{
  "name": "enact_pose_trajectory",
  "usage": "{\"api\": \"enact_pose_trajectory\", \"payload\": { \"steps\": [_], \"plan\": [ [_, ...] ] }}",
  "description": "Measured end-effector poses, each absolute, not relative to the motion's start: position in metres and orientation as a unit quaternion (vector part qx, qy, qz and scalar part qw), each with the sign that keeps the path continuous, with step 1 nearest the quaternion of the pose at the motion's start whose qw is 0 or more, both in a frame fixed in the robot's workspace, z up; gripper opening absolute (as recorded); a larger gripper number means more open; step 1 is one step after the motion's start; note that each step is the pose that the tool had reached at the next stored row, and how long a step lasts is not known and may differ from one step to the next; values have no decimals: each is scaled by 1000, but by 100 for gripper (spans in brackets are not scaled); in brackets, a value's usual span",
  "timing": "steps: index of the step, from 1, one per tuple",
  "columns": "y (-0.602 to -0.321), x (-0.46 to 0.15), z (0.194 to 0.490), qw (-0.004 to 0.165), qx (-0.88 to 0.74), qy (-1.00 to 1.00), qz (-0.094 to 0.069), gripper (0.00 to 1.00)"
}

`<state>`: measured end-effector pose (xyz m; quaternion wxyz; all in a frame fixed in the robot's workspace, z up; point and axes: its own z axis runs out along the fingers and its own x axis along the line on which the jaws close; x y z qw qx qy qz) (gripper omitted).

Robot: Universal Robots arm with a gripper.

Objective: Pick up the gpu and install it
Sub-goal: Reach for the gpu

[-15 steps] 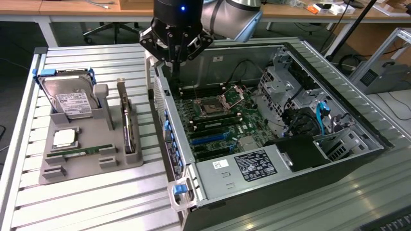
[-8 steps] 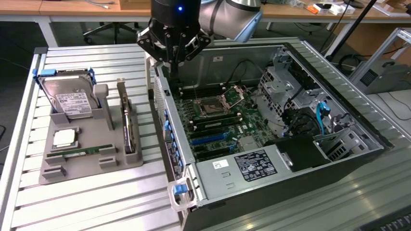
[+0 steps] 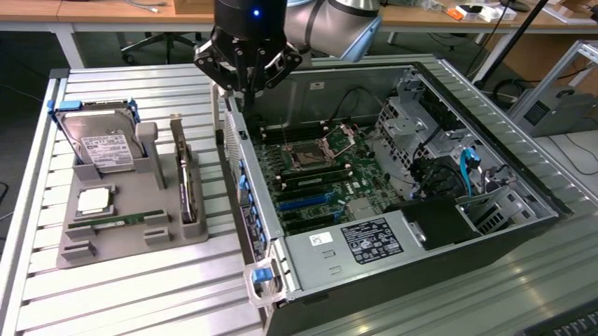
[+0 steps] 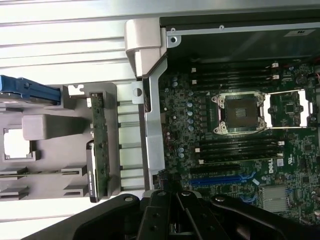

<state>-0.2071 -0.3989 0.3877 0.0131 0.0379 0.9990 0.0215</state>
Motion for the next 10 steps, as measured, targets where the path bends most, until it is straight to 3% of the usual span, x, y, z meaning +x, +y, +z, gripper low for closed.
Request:
{"api": "enact_pose_trajectory", "payload": {
  "steps": [10],
  "plan": [
    [-399, -217, 387, 13, 38, 999, 21, 11]
  ]
}}
